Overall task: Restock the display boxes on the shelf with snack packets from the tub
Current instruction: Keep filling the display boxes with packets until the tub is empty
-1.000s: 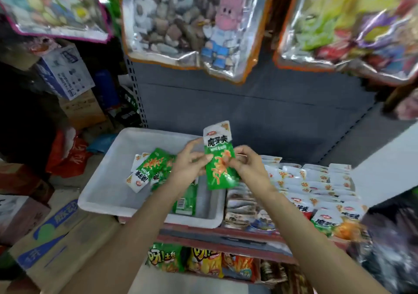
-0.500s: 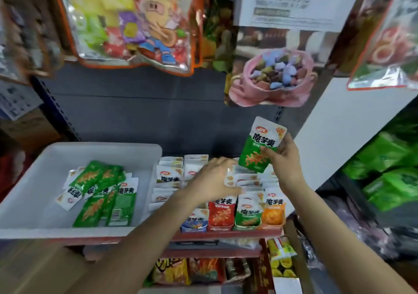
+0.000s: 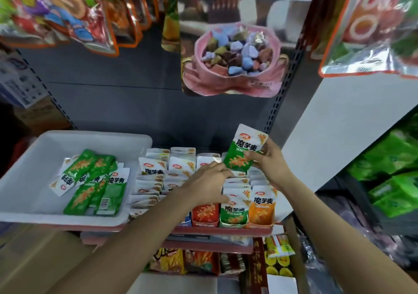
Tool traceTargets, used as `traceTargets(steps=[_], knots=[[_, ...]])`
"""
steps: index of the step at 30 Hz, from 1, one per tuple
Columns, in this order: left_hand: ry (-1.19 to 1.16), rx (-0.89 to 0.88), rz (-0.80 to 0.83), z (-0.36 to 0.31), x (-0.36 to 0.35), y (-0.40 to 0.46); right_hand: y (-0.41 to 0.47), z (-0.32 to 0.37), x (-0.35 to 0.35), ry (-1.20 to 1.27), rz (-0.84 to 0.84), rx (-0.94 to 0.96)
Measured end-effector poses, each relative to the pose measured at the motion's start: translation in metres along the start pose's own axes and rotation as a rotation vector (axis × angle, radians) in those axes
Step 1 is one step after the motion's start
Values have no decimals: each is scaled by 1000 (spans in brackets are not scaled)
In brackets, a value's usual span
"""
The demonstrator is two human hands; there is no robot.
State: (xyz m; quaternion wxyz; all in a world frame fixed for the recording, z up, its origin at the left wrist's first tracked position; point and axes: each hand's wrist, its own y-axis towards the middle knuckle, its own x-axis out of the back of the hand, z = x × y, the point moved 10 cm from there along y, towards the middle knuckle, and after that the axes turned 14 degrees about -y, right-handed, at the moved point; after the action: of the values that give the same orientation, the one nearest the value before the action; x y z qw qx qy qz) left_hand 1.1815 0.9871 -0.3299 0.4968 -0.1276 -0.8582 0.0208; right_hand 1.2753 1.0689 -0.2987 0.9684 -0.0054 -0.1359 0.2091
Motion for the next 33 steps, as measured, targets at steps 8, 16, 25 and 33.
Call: traceTargets(steps=[8,16,25,33], knots=[[-97,-16,-25,4,4,-4,15,-24,2,-139,15,-99],[-78,2,-20,7,3,-2,22,-26,3,-234,-30,-40],[-90,12,-32,10,2,-2,19,-20,-28,-1029,180,238],[-140,-27,-49,11,9,-10,17,-11,-30,-987,108,157]])
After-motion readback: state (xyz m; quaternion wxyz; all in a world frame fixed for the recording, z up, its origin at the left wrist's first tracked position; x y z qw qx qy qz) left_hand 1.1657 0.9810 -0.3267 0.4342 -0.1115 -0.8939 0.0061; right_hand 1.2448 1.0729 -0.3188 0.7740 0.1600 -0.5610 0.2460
